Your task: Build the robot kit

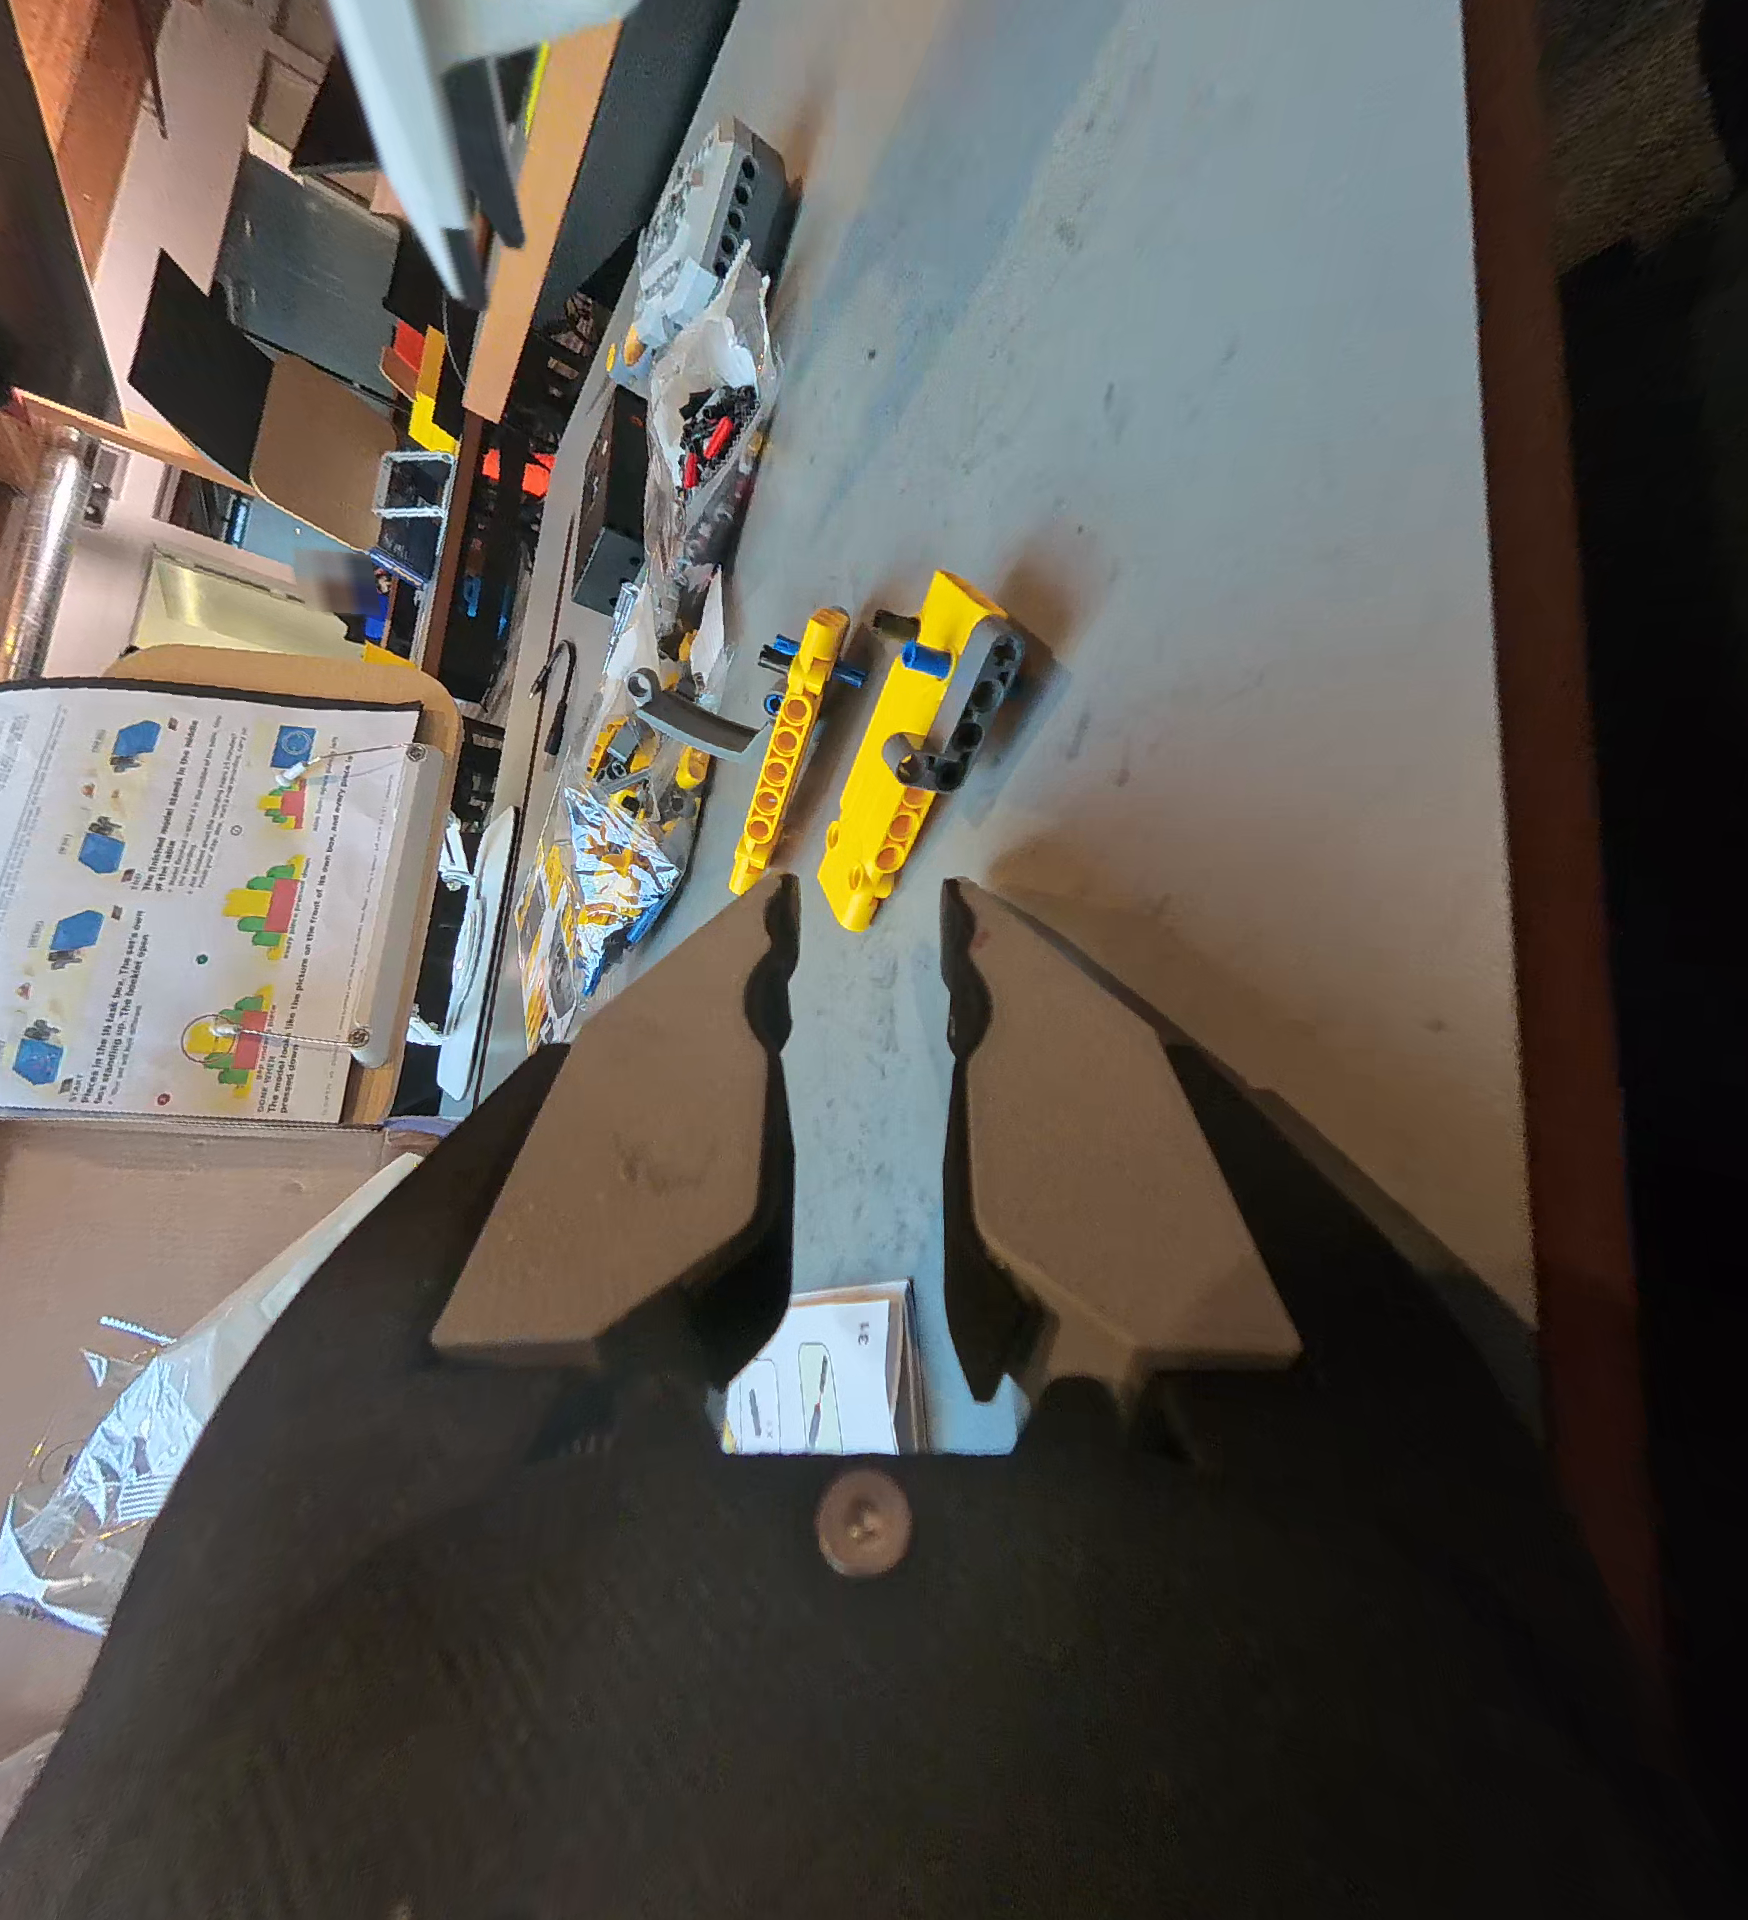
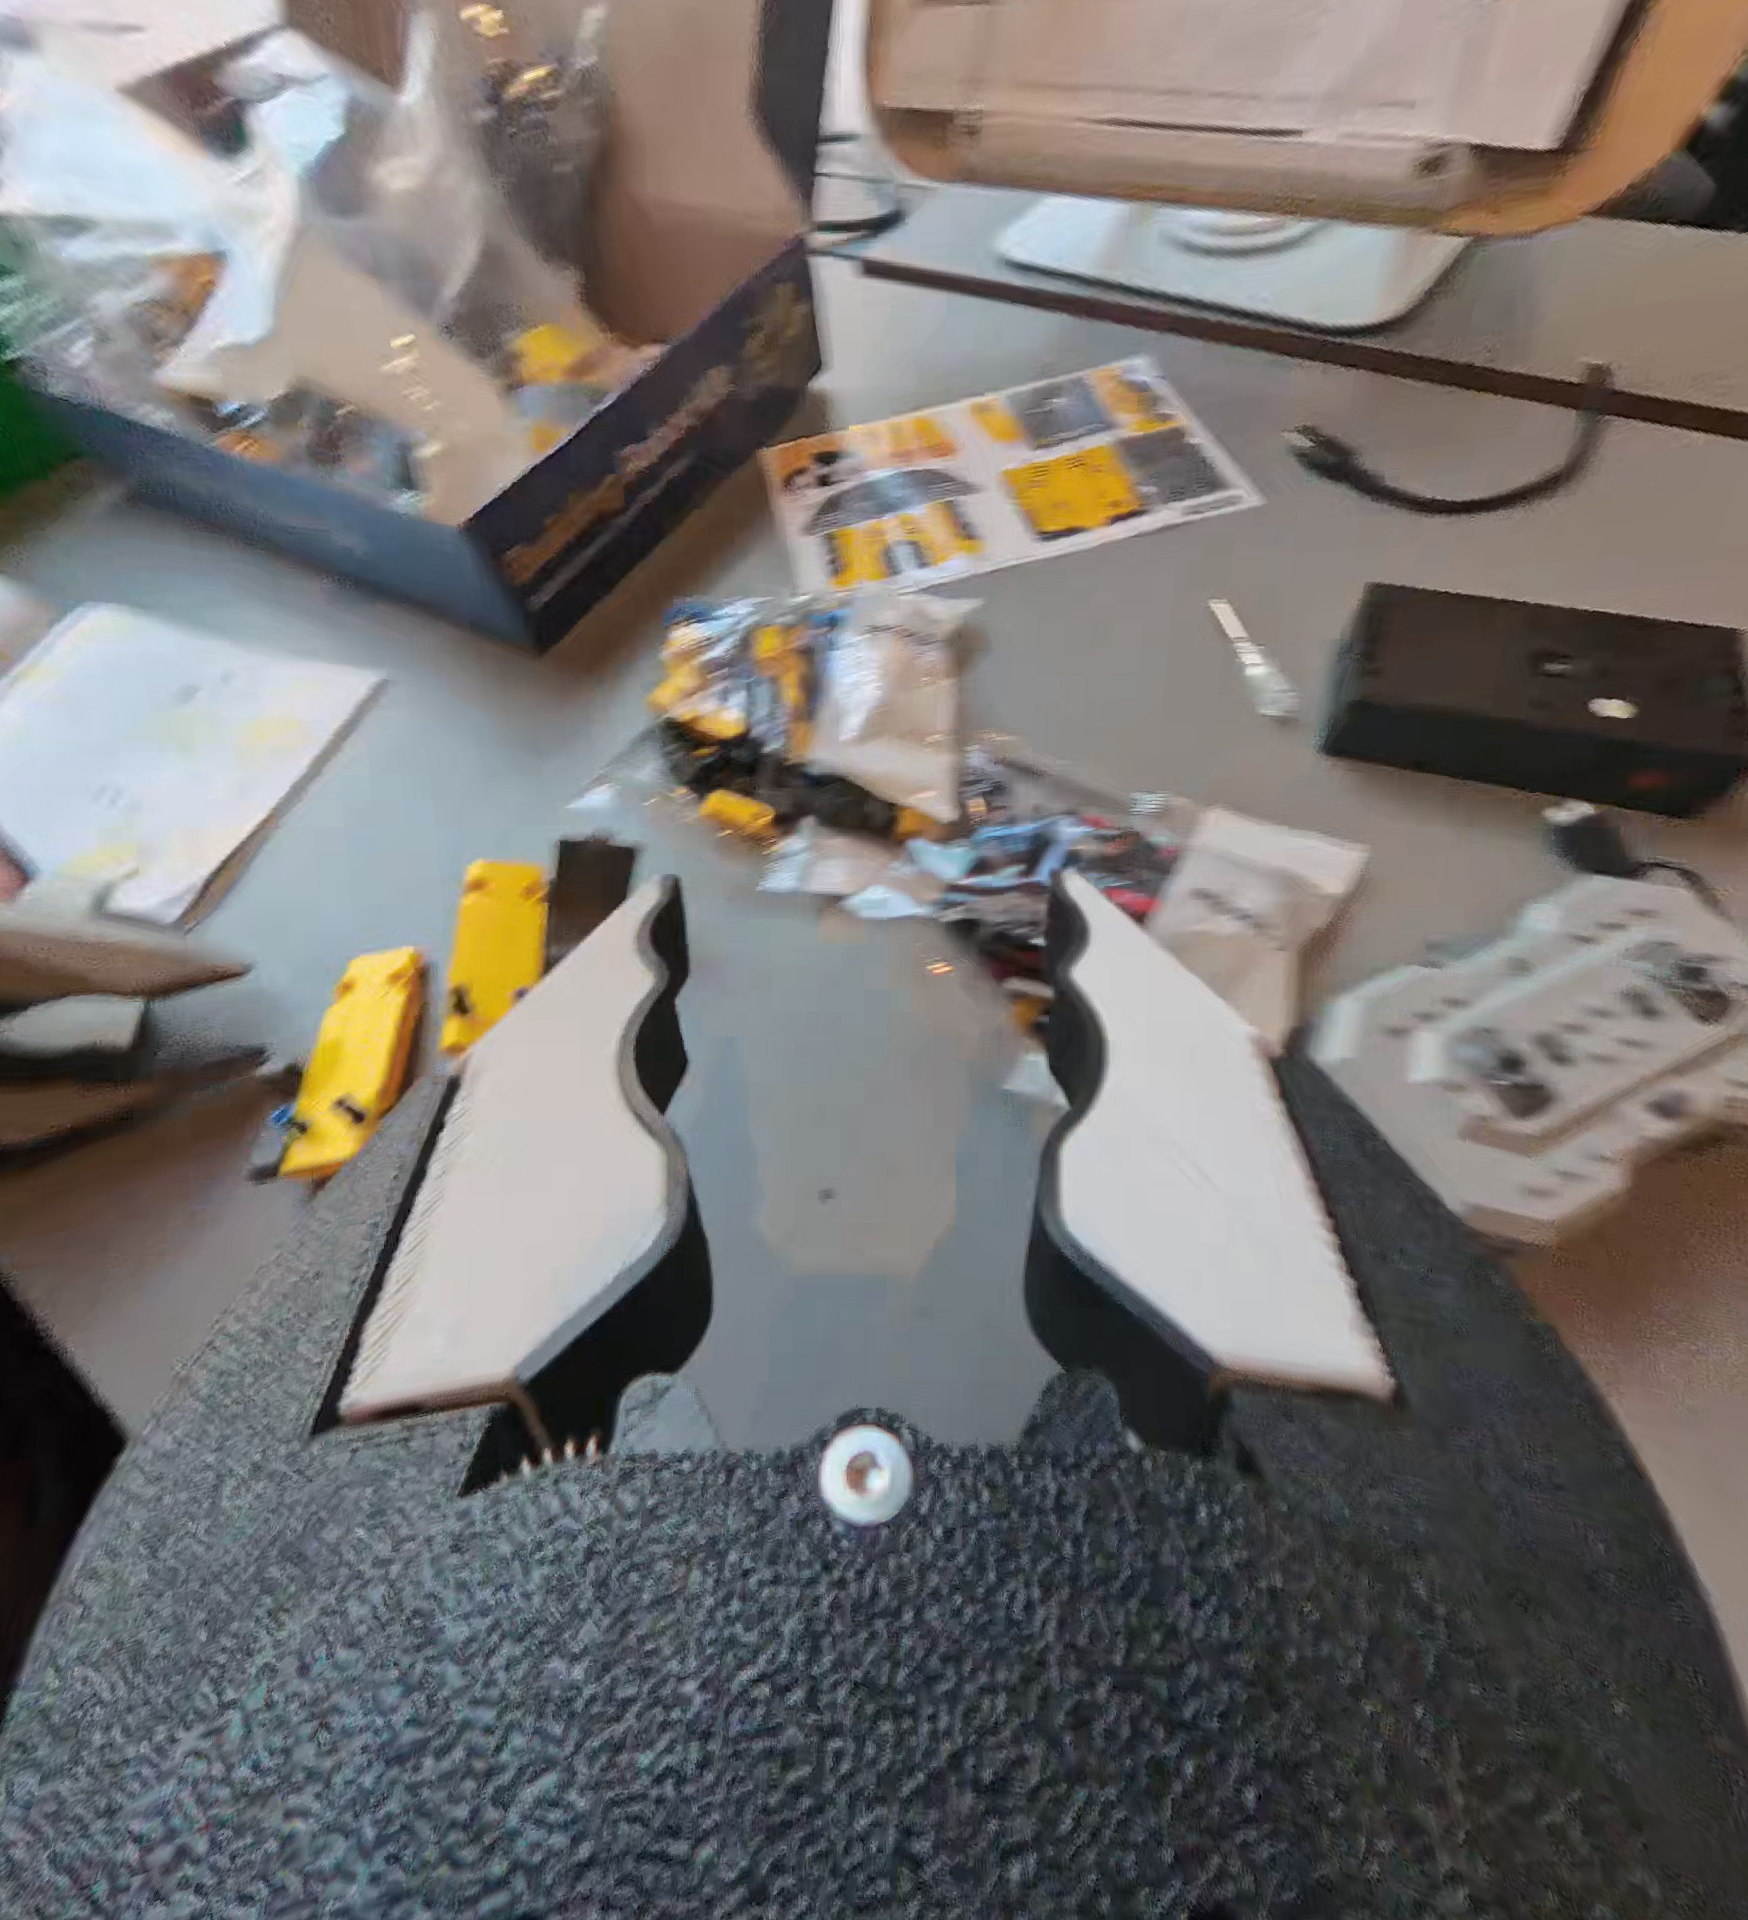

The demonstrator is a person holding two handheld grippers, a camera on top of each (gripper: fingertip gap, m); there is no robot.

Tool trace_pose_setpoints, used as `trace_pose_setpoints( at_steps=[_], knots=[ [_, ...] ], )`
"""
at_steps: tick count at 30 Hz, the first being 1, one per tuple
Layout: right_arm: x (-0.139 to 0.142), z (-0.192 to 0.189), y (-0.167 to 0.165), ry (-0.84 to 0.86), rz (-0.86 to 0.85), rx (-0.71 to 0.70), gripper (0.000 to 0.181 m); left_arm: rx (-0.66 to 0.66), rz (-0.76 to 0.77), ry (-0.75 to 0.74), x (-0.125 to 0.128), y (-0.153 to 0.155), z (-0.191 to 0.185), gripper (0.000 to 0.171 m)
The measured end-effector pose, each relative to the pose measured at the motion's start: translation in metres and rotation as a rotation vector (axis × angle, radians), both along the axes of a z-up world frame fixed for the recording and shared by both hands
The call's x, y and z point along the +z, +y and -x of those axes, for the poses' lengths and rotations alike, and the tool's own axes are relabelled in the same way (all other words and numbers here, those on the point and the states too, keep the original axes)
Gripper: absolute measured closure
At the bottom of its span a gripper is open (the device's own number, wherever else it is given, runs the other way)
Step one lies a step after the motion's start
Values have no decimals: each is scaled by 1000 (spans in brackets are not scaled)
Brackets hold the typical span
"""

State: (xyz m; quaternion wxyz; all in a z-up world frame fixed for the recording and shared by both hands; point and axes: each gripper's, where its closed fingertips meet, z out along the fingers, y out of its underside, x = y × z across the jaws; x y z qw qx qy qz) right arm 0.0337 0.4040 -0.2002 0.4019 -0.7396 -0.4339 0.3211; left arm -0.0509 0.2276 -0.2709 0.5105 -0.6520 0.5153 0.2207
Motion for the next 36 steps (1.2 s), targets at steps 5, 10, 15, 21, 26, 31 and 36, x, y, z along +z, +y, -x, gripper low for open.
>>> trace_pose_setpoints(
  at_steps=[5, 10, 15, 21, 26, 31, 36],
  knots=[
    [4, 1, 108, -108, 193, -176, 87, -3, 11, -16, 0, 2, -1, 148],
    [-30, 28, 172, -308, 336, -216, 89, -4, 23, -41, 0, 2, 0, 147],
    [-23, 19, 192, -709, -3, 149, 107, -9, 20, -48, 1, -1, 1, 144],
    [-42, 17, 192, -1075, -246, 521, 113, 0, 28, -70, 3, 0, 3, 141],
    [-77, 25, 199, -1232, -267, 684, 114, 17, 33, -69, 2, 3, 5, 141],
    [-96, 24, 207, -1298, -219, 811, 109, 36, 34, -68, 2, 6, 8, 142],
    [-98, 25, 208, -1292, -115, 812, 112, 49, 38, -72, 2, 8, 10, 142]
  ],
)
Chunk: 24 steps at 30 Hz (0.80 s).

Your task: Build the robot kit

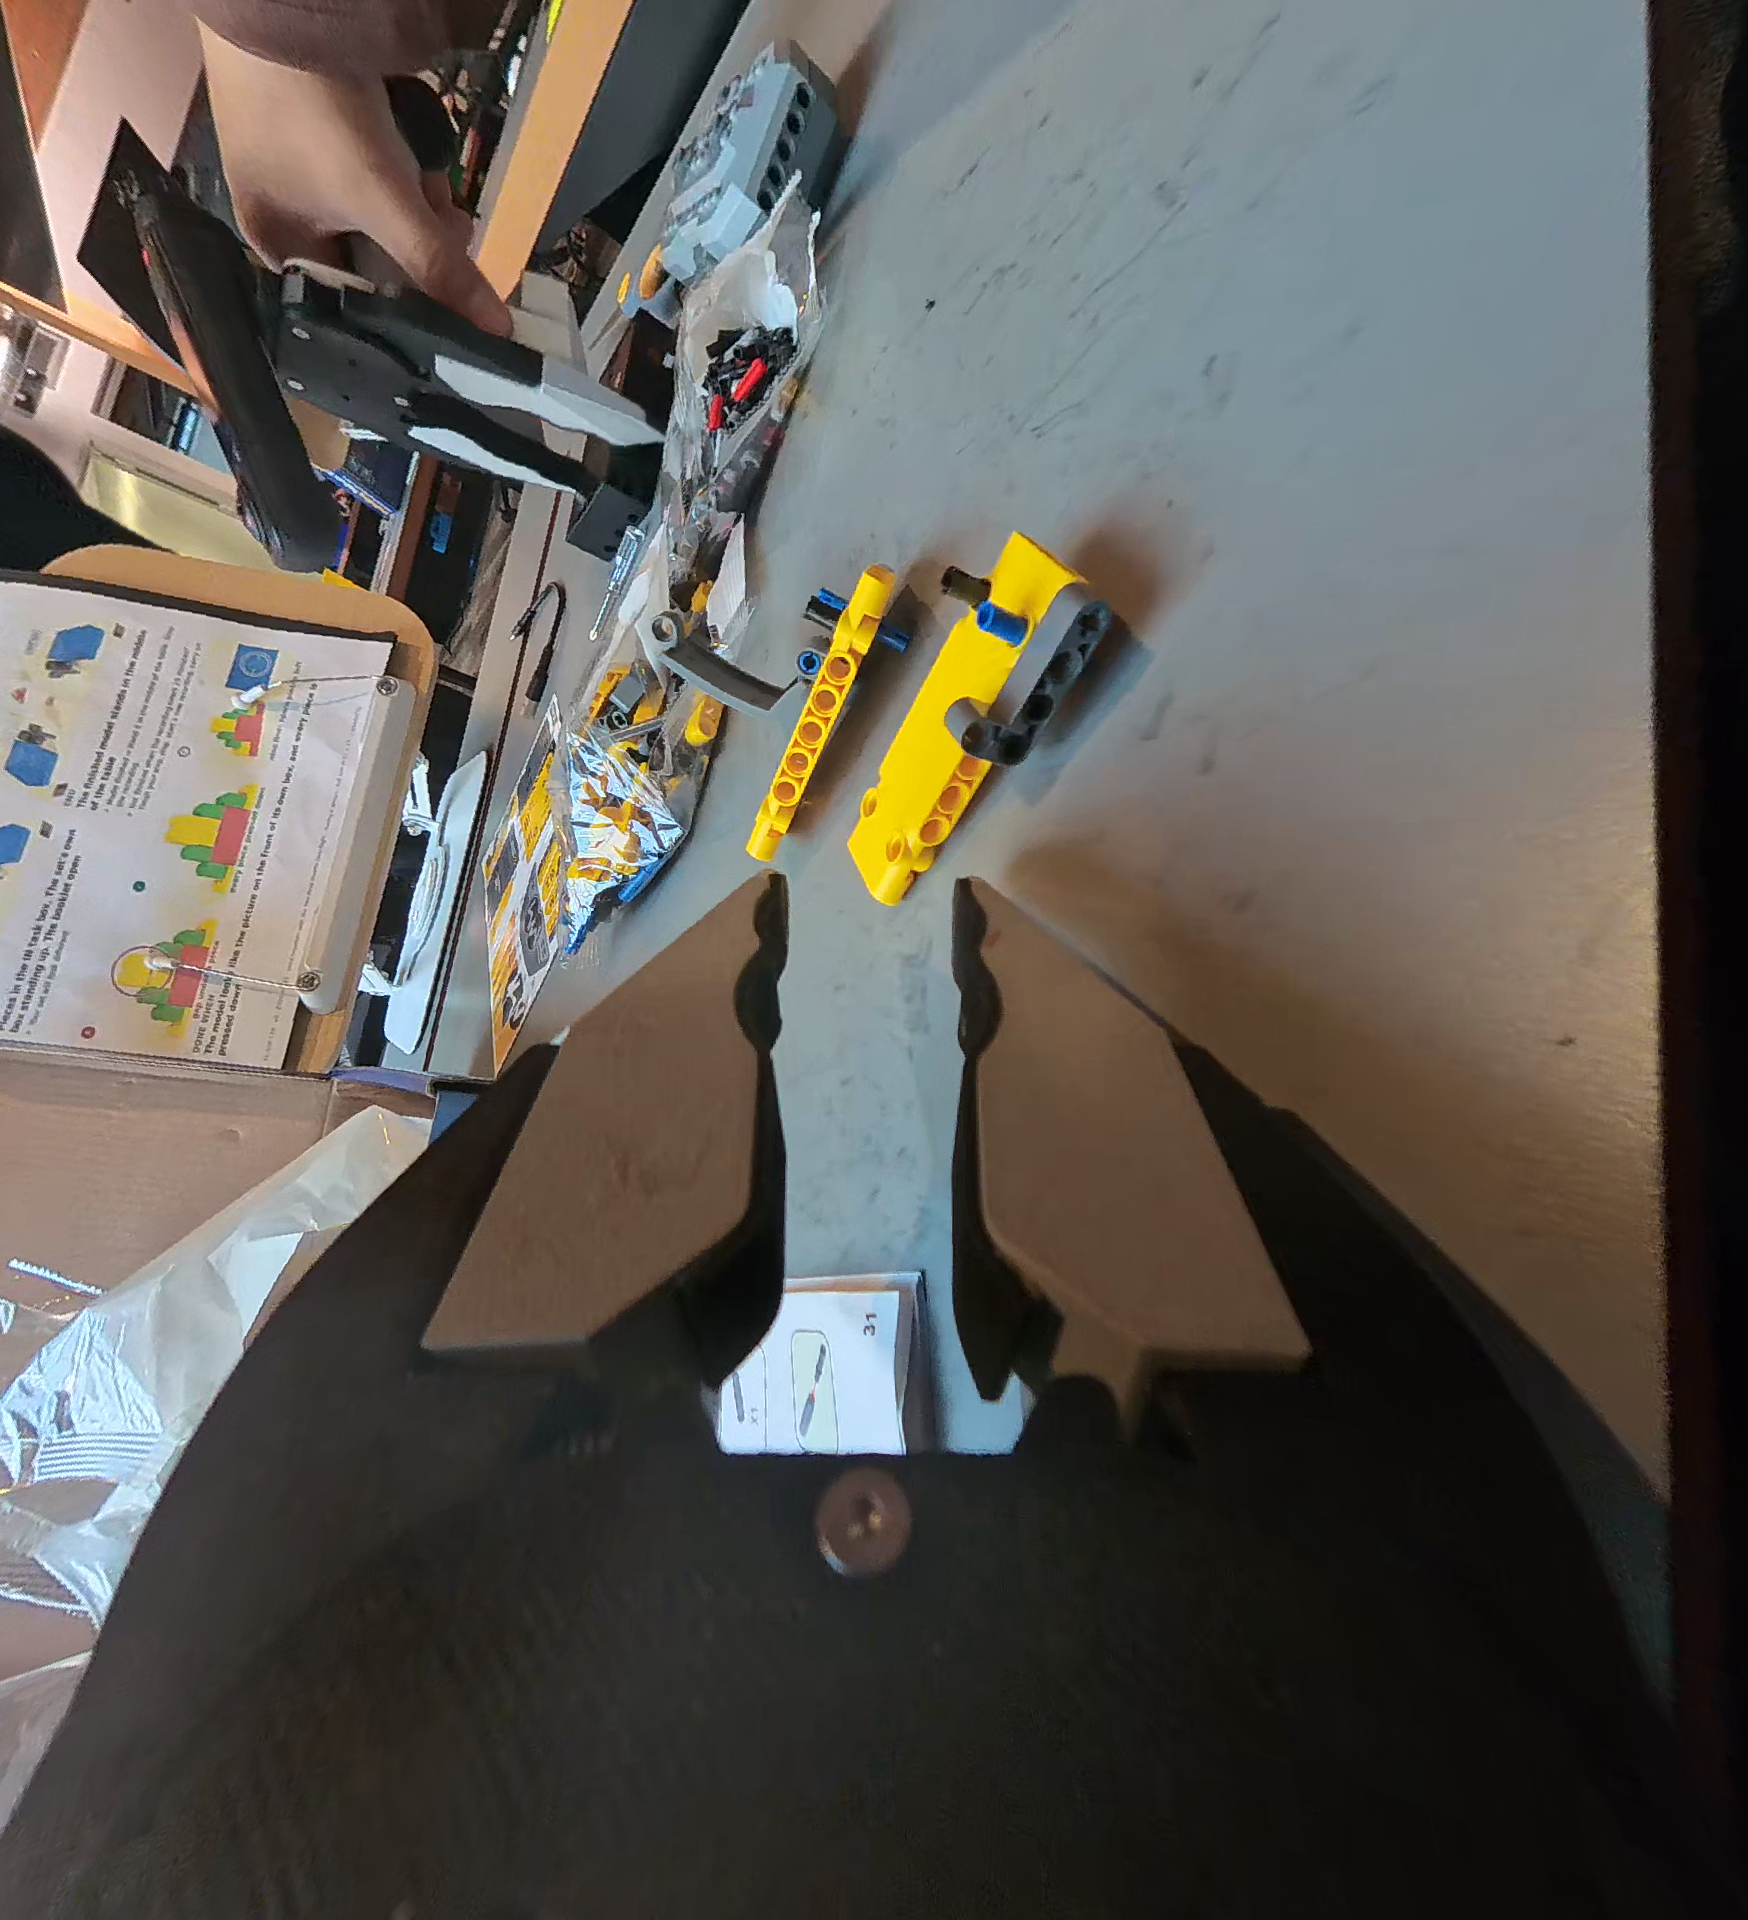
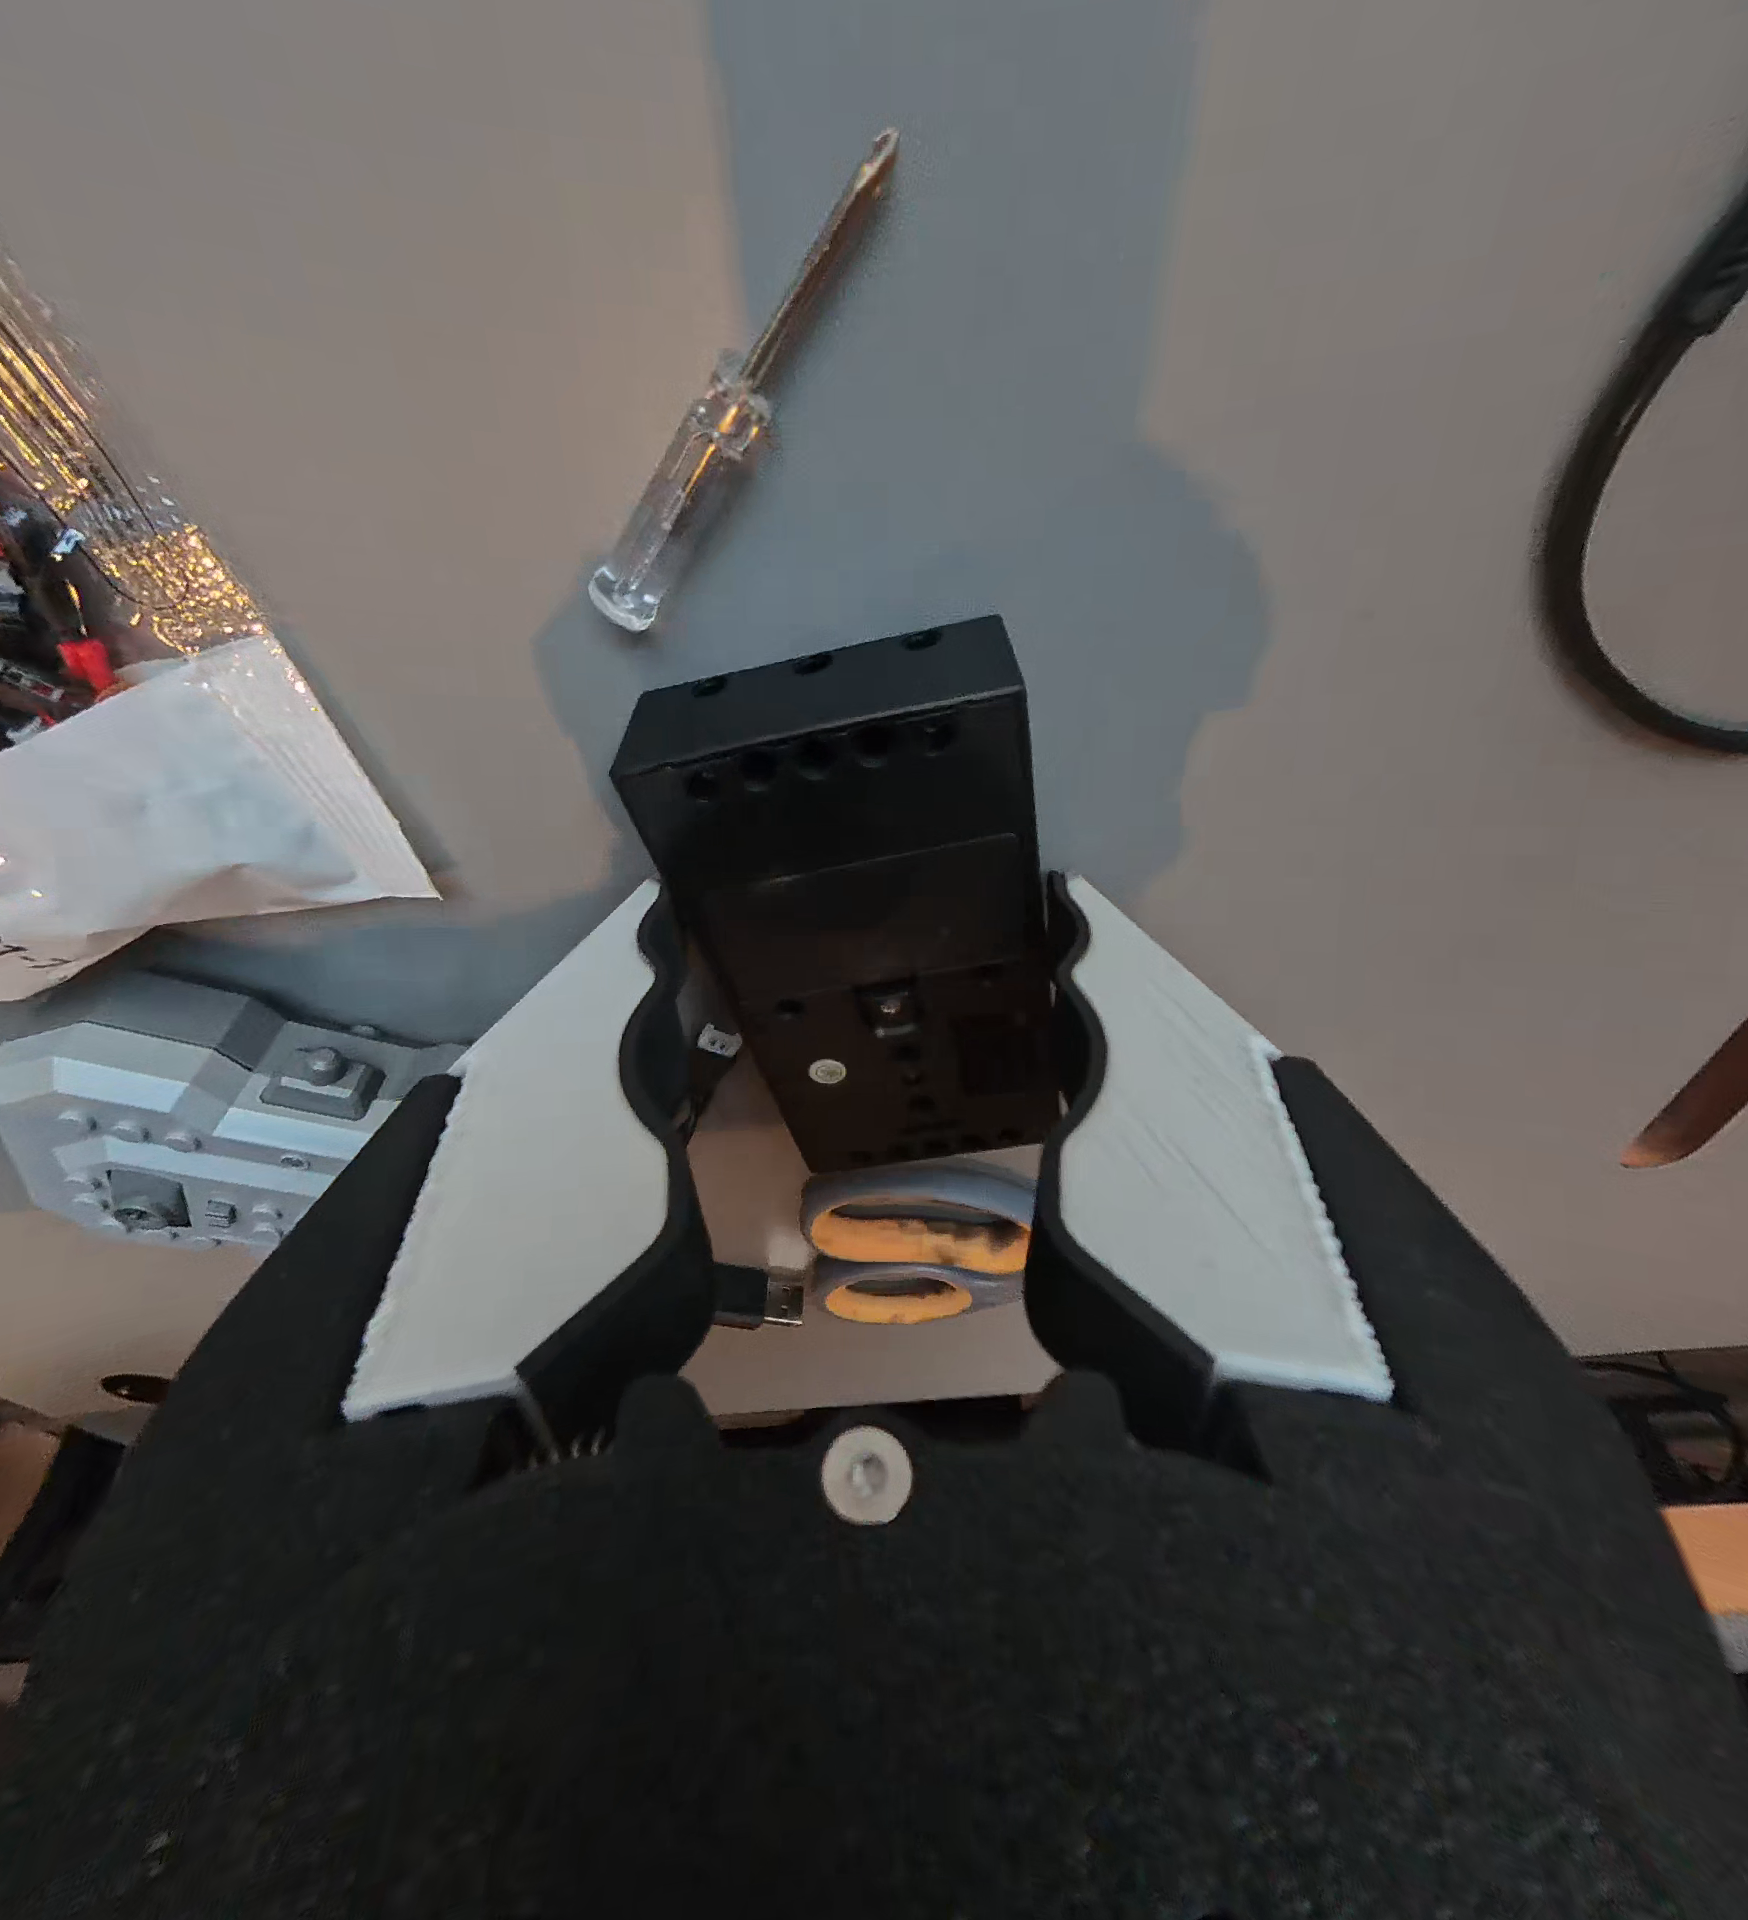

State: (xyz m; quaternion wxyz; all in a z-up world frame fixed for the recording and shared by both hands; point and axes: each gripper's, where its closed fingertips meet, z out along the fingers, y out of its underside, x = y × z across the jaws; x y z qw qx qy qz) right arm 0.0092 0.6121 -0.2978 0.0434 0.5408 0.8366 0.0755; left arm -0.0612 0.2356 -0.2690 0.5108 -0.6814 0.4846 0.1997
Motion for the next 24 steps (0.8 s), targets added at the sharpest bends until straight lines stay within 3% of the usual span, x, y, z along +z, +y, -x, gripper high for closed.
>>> trace_pose_setpoints(
  at_steps=[3, 8, 15, 19, 24],
  knots=[
    [3, 5, 5, 57, 10, -104, 114, -2, 3, 0, 0, 0, 0, 143],
    [27, 19, 8, 288, 53, -260, 114, -12, -3, -3, 1, -1, -1, 143],
    [94, 28, 3, 736, 173, -492, 115, -14, -2, 2, 0, -1, -1, 143],
    [138, 8, -27, 945, 285, -583, 115, -14, -4, 6, 0, -1, -1, 143],
    [178, -40, -93, 966, 281, -590, 115, -13, -2, 3, 0, -1, -1, 143]
  ],
)
